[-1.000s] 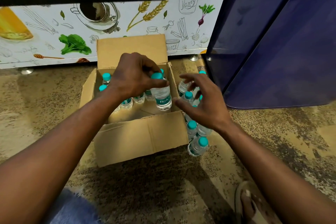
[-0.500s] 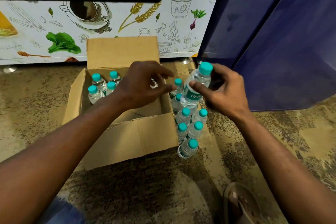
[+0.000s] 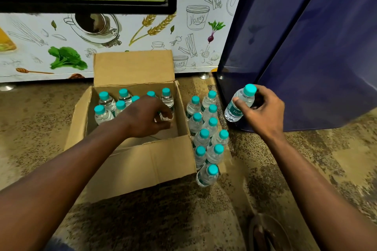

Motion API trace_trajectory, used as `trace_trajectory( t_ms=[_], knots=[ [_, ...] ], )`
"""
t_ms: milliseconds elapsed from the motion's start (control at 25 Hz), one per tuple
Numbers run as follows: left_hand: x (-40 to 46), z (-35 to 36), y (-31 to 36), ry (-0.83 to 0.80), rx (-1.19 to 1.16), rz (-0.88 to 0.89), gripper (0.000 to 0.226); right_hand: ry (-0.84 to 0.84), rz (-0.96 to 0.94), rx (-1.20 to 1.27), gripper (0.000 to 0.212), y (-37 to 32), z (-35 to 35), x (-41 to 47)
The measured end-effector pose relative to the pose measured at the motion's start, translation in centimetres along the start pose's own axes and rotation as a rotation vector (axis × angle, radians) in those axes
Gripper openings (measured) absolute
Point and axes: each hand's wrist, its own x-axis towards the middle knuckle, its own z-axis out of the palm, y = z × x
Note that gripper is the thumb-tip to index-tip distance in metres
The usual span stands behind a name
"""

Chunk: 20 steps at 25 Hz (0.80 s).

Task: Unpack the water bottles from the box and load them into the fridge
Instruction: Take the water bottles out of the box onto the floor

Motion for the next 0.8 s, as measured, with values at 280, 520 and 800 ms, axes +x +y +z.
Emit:
trace_trajectory(
  t_ms=[280,520,800],
  knots=[
    [-0.2,0.2,-0.7,-0.018,-0.005,-0.052,0.034,-0.269,0.172,-0.153,0.043,1.4,4.1,0.0],
    [-0.4,0.1,-1.1,-0.047,0.021,-0.085,0.035,-0.401,0.295,-0.257,0.043,3.3,7.0,0.4],
    [-0.6,0.2,-1.6,-0.079,0.015,-0.131,0.035,-0.442,0.341,-0.321,0.042,4.6,8.1,0.1]
  ],
)
